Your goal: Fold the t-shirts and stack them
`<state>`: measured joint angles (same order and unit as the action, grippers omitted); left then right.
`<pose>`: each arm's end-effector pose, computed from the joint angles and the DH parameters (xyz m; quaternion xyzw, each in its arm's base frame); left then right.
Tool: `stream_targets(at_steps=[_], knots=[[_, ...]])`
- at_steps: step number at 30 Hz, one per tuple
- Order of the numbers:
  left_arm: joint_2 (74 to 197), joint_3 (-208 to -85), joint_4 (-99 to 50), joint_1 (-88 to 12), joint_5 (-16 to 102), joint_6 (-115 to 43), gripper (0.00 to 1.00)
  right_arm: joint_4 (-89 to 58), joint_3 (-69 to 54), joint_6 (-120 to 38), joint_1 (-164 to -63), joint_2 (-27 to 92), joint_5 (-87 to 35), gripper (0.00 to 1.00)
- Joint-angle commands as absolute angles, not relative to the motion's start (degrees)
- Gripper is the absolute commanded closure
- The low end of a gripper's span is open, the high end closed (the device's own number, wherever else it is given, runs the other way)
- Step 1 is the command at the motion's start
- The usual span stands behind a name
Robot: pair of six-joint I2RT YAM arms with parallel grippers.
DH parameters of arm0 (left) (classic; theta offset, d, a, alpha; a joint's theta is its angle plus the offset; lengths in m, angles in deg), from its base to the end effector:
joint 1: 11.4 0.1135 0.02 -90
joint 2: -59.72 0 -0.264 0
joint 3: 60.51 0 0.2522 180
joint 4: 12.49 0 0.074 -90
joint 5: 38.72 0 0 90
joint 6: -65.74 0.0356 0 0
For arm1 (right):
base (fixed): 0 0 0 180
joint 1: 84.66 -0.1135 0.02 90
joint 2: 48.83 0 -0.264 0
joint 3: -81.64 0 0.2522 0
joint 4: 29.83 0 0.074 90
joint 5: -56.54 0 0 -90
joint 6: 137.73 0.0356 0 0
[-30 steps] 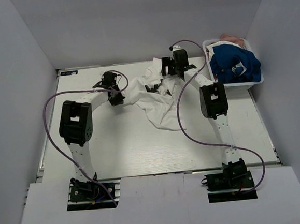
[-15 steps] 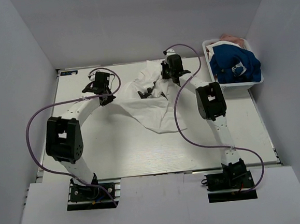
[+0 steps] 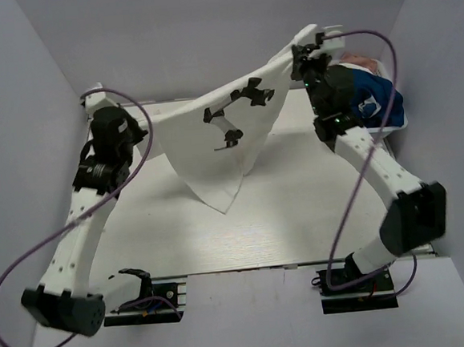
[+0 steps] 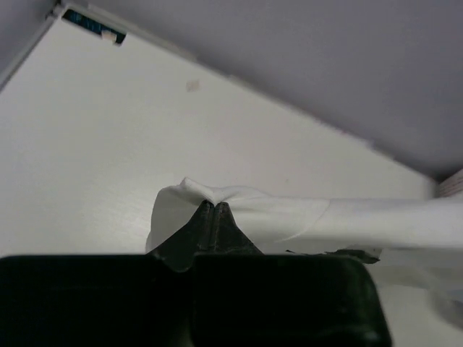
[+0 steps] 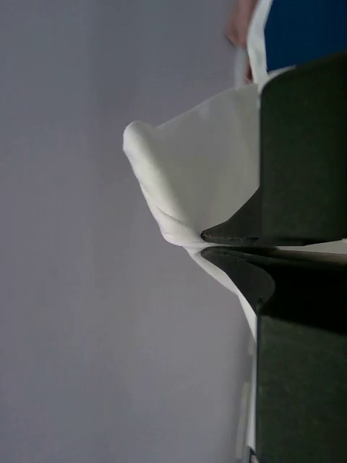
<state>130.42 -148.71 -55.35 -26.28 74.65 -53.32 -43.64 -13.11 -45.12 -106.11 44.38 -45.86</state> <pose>0.2643 -0.0556 0.3928 -0.2096 0.8079 -0.0372 0.5496 0.3674 0.1362 0.4127 -0.0139 0.6087 0.1007 0.7868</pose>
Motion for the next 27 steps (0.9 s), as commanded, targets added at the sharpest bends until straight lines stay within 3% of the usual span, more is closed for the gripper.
stream_targets(at_steps=[1,9,15,22,27], knots=[[120.14,-150.38,-53.67,-26.61,76.68,-50.90,1.00,-51.76,-6.58,-49.47,-105.76,33.56,-50.60,1.00],[106.75,-160.13,-54.20,-26.61,73.26,-49.05,1.00,-38.94,-5.41,-50.72,-105.76,8.69,-47.36,1.00],[106.39,-165.94,-54.72,-25.99,71.23,-47.03,1.00,-25.30,-13.32,-50.28,-105.75,3.81,-39.62,1.00],[112.89,-165.16,-54.21,-25.99,76.58,-47.03,1.00,-19.85,-20.09,-51.07,-105.41,14.34,-46.37,1.00],[124.46,-160.77,-54.73,-25.47,86.51,-48.77,1.00,-19.23,-25.80,-50.28,-104.44,35.67,-45.33,1.00]])
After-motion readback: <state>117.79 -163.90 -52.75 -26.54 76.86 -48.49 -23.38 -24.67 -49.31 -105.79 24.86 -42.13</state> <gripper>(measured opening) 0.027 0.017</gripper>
